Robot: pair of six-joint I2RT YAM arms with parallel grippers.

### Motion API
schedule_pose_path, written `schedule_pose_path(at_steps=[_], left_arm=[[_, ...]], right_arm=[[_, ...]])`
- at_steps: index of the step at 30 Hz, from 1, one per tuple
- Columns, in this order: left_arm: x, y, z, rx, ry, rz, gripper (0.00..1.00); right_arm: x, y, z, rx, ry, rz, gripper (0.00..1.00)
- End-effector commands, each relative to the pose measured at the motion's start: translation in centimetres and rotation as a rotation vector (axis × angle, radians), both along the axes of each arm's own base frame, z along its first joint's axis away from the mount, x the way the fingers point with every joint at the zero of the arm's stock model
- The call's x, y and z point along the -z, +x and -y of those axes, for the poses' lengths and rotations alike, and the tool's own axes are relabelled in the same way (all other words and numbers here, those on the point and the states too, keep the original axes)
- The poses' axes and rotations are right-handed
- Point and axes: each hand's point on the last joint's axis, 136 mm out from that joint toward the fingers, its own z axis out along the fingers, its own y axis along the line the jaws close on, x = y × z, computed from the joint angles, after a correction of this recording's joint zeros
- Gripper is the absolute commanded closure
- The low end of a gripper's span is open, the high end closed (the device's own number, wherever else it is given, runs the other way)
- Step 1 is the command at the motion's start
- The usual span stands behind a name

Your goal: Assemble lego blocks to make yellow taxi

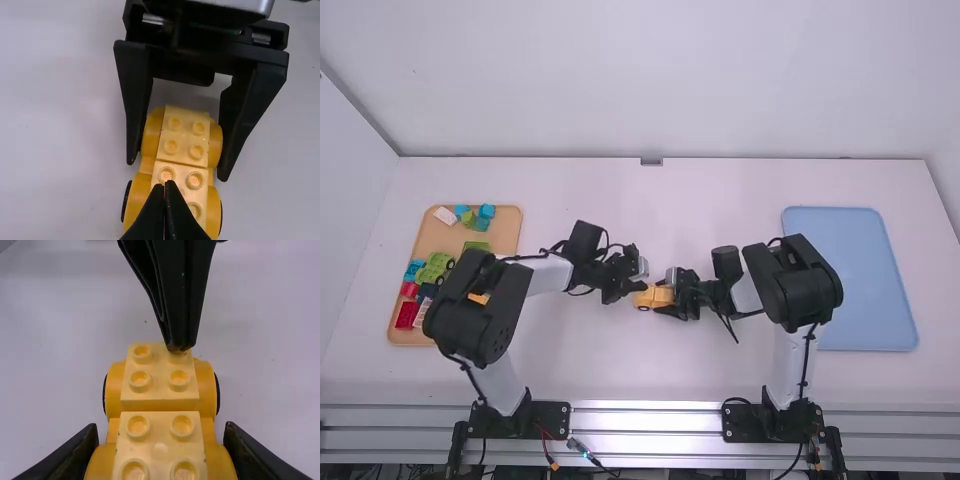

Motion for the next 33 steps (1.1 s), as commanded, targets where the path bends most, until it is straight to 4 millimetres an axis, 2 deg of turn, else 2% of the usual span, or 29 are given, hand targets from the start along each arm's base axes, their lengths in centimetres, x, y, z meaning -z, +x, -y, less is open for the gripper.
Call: schedule_pose_path(at_steps=[1, 9, 21, 26, 33], left_arm=[[1.3, -0.1, 0.0, 0.013, 0.022, -0.014, 0.98], [2.1, -0.8, -0.1, 0.018, 0.028, -0.047, 0.98], [3.7, -3.0, 0.8, 0.074, 0.104, -0.041, 0.98], [4.9, -3.1, -0.2, 0.043, 0.188, -0.062, 0.98], [5.4, -3.0, -0.7, 0.030, 0.229, -0.056, 0.98]], right_arm=[[0.3, 0.2, 0.1, 0.006, -0.003, -0.010, 0.47], [0.3, 0.2, 0.1, 0.006, -0.003, -0.008, 0.48], [0.3, 0.4, 0.3, 0.014, -0.003, -0.009, 0.47], [0.3, 0.4, 0.2, 0.012, -0.004, -0.007, 0.47], [0.3, 0.4, 0.3, 0.014, -0.004, -0.008, 0.47]])
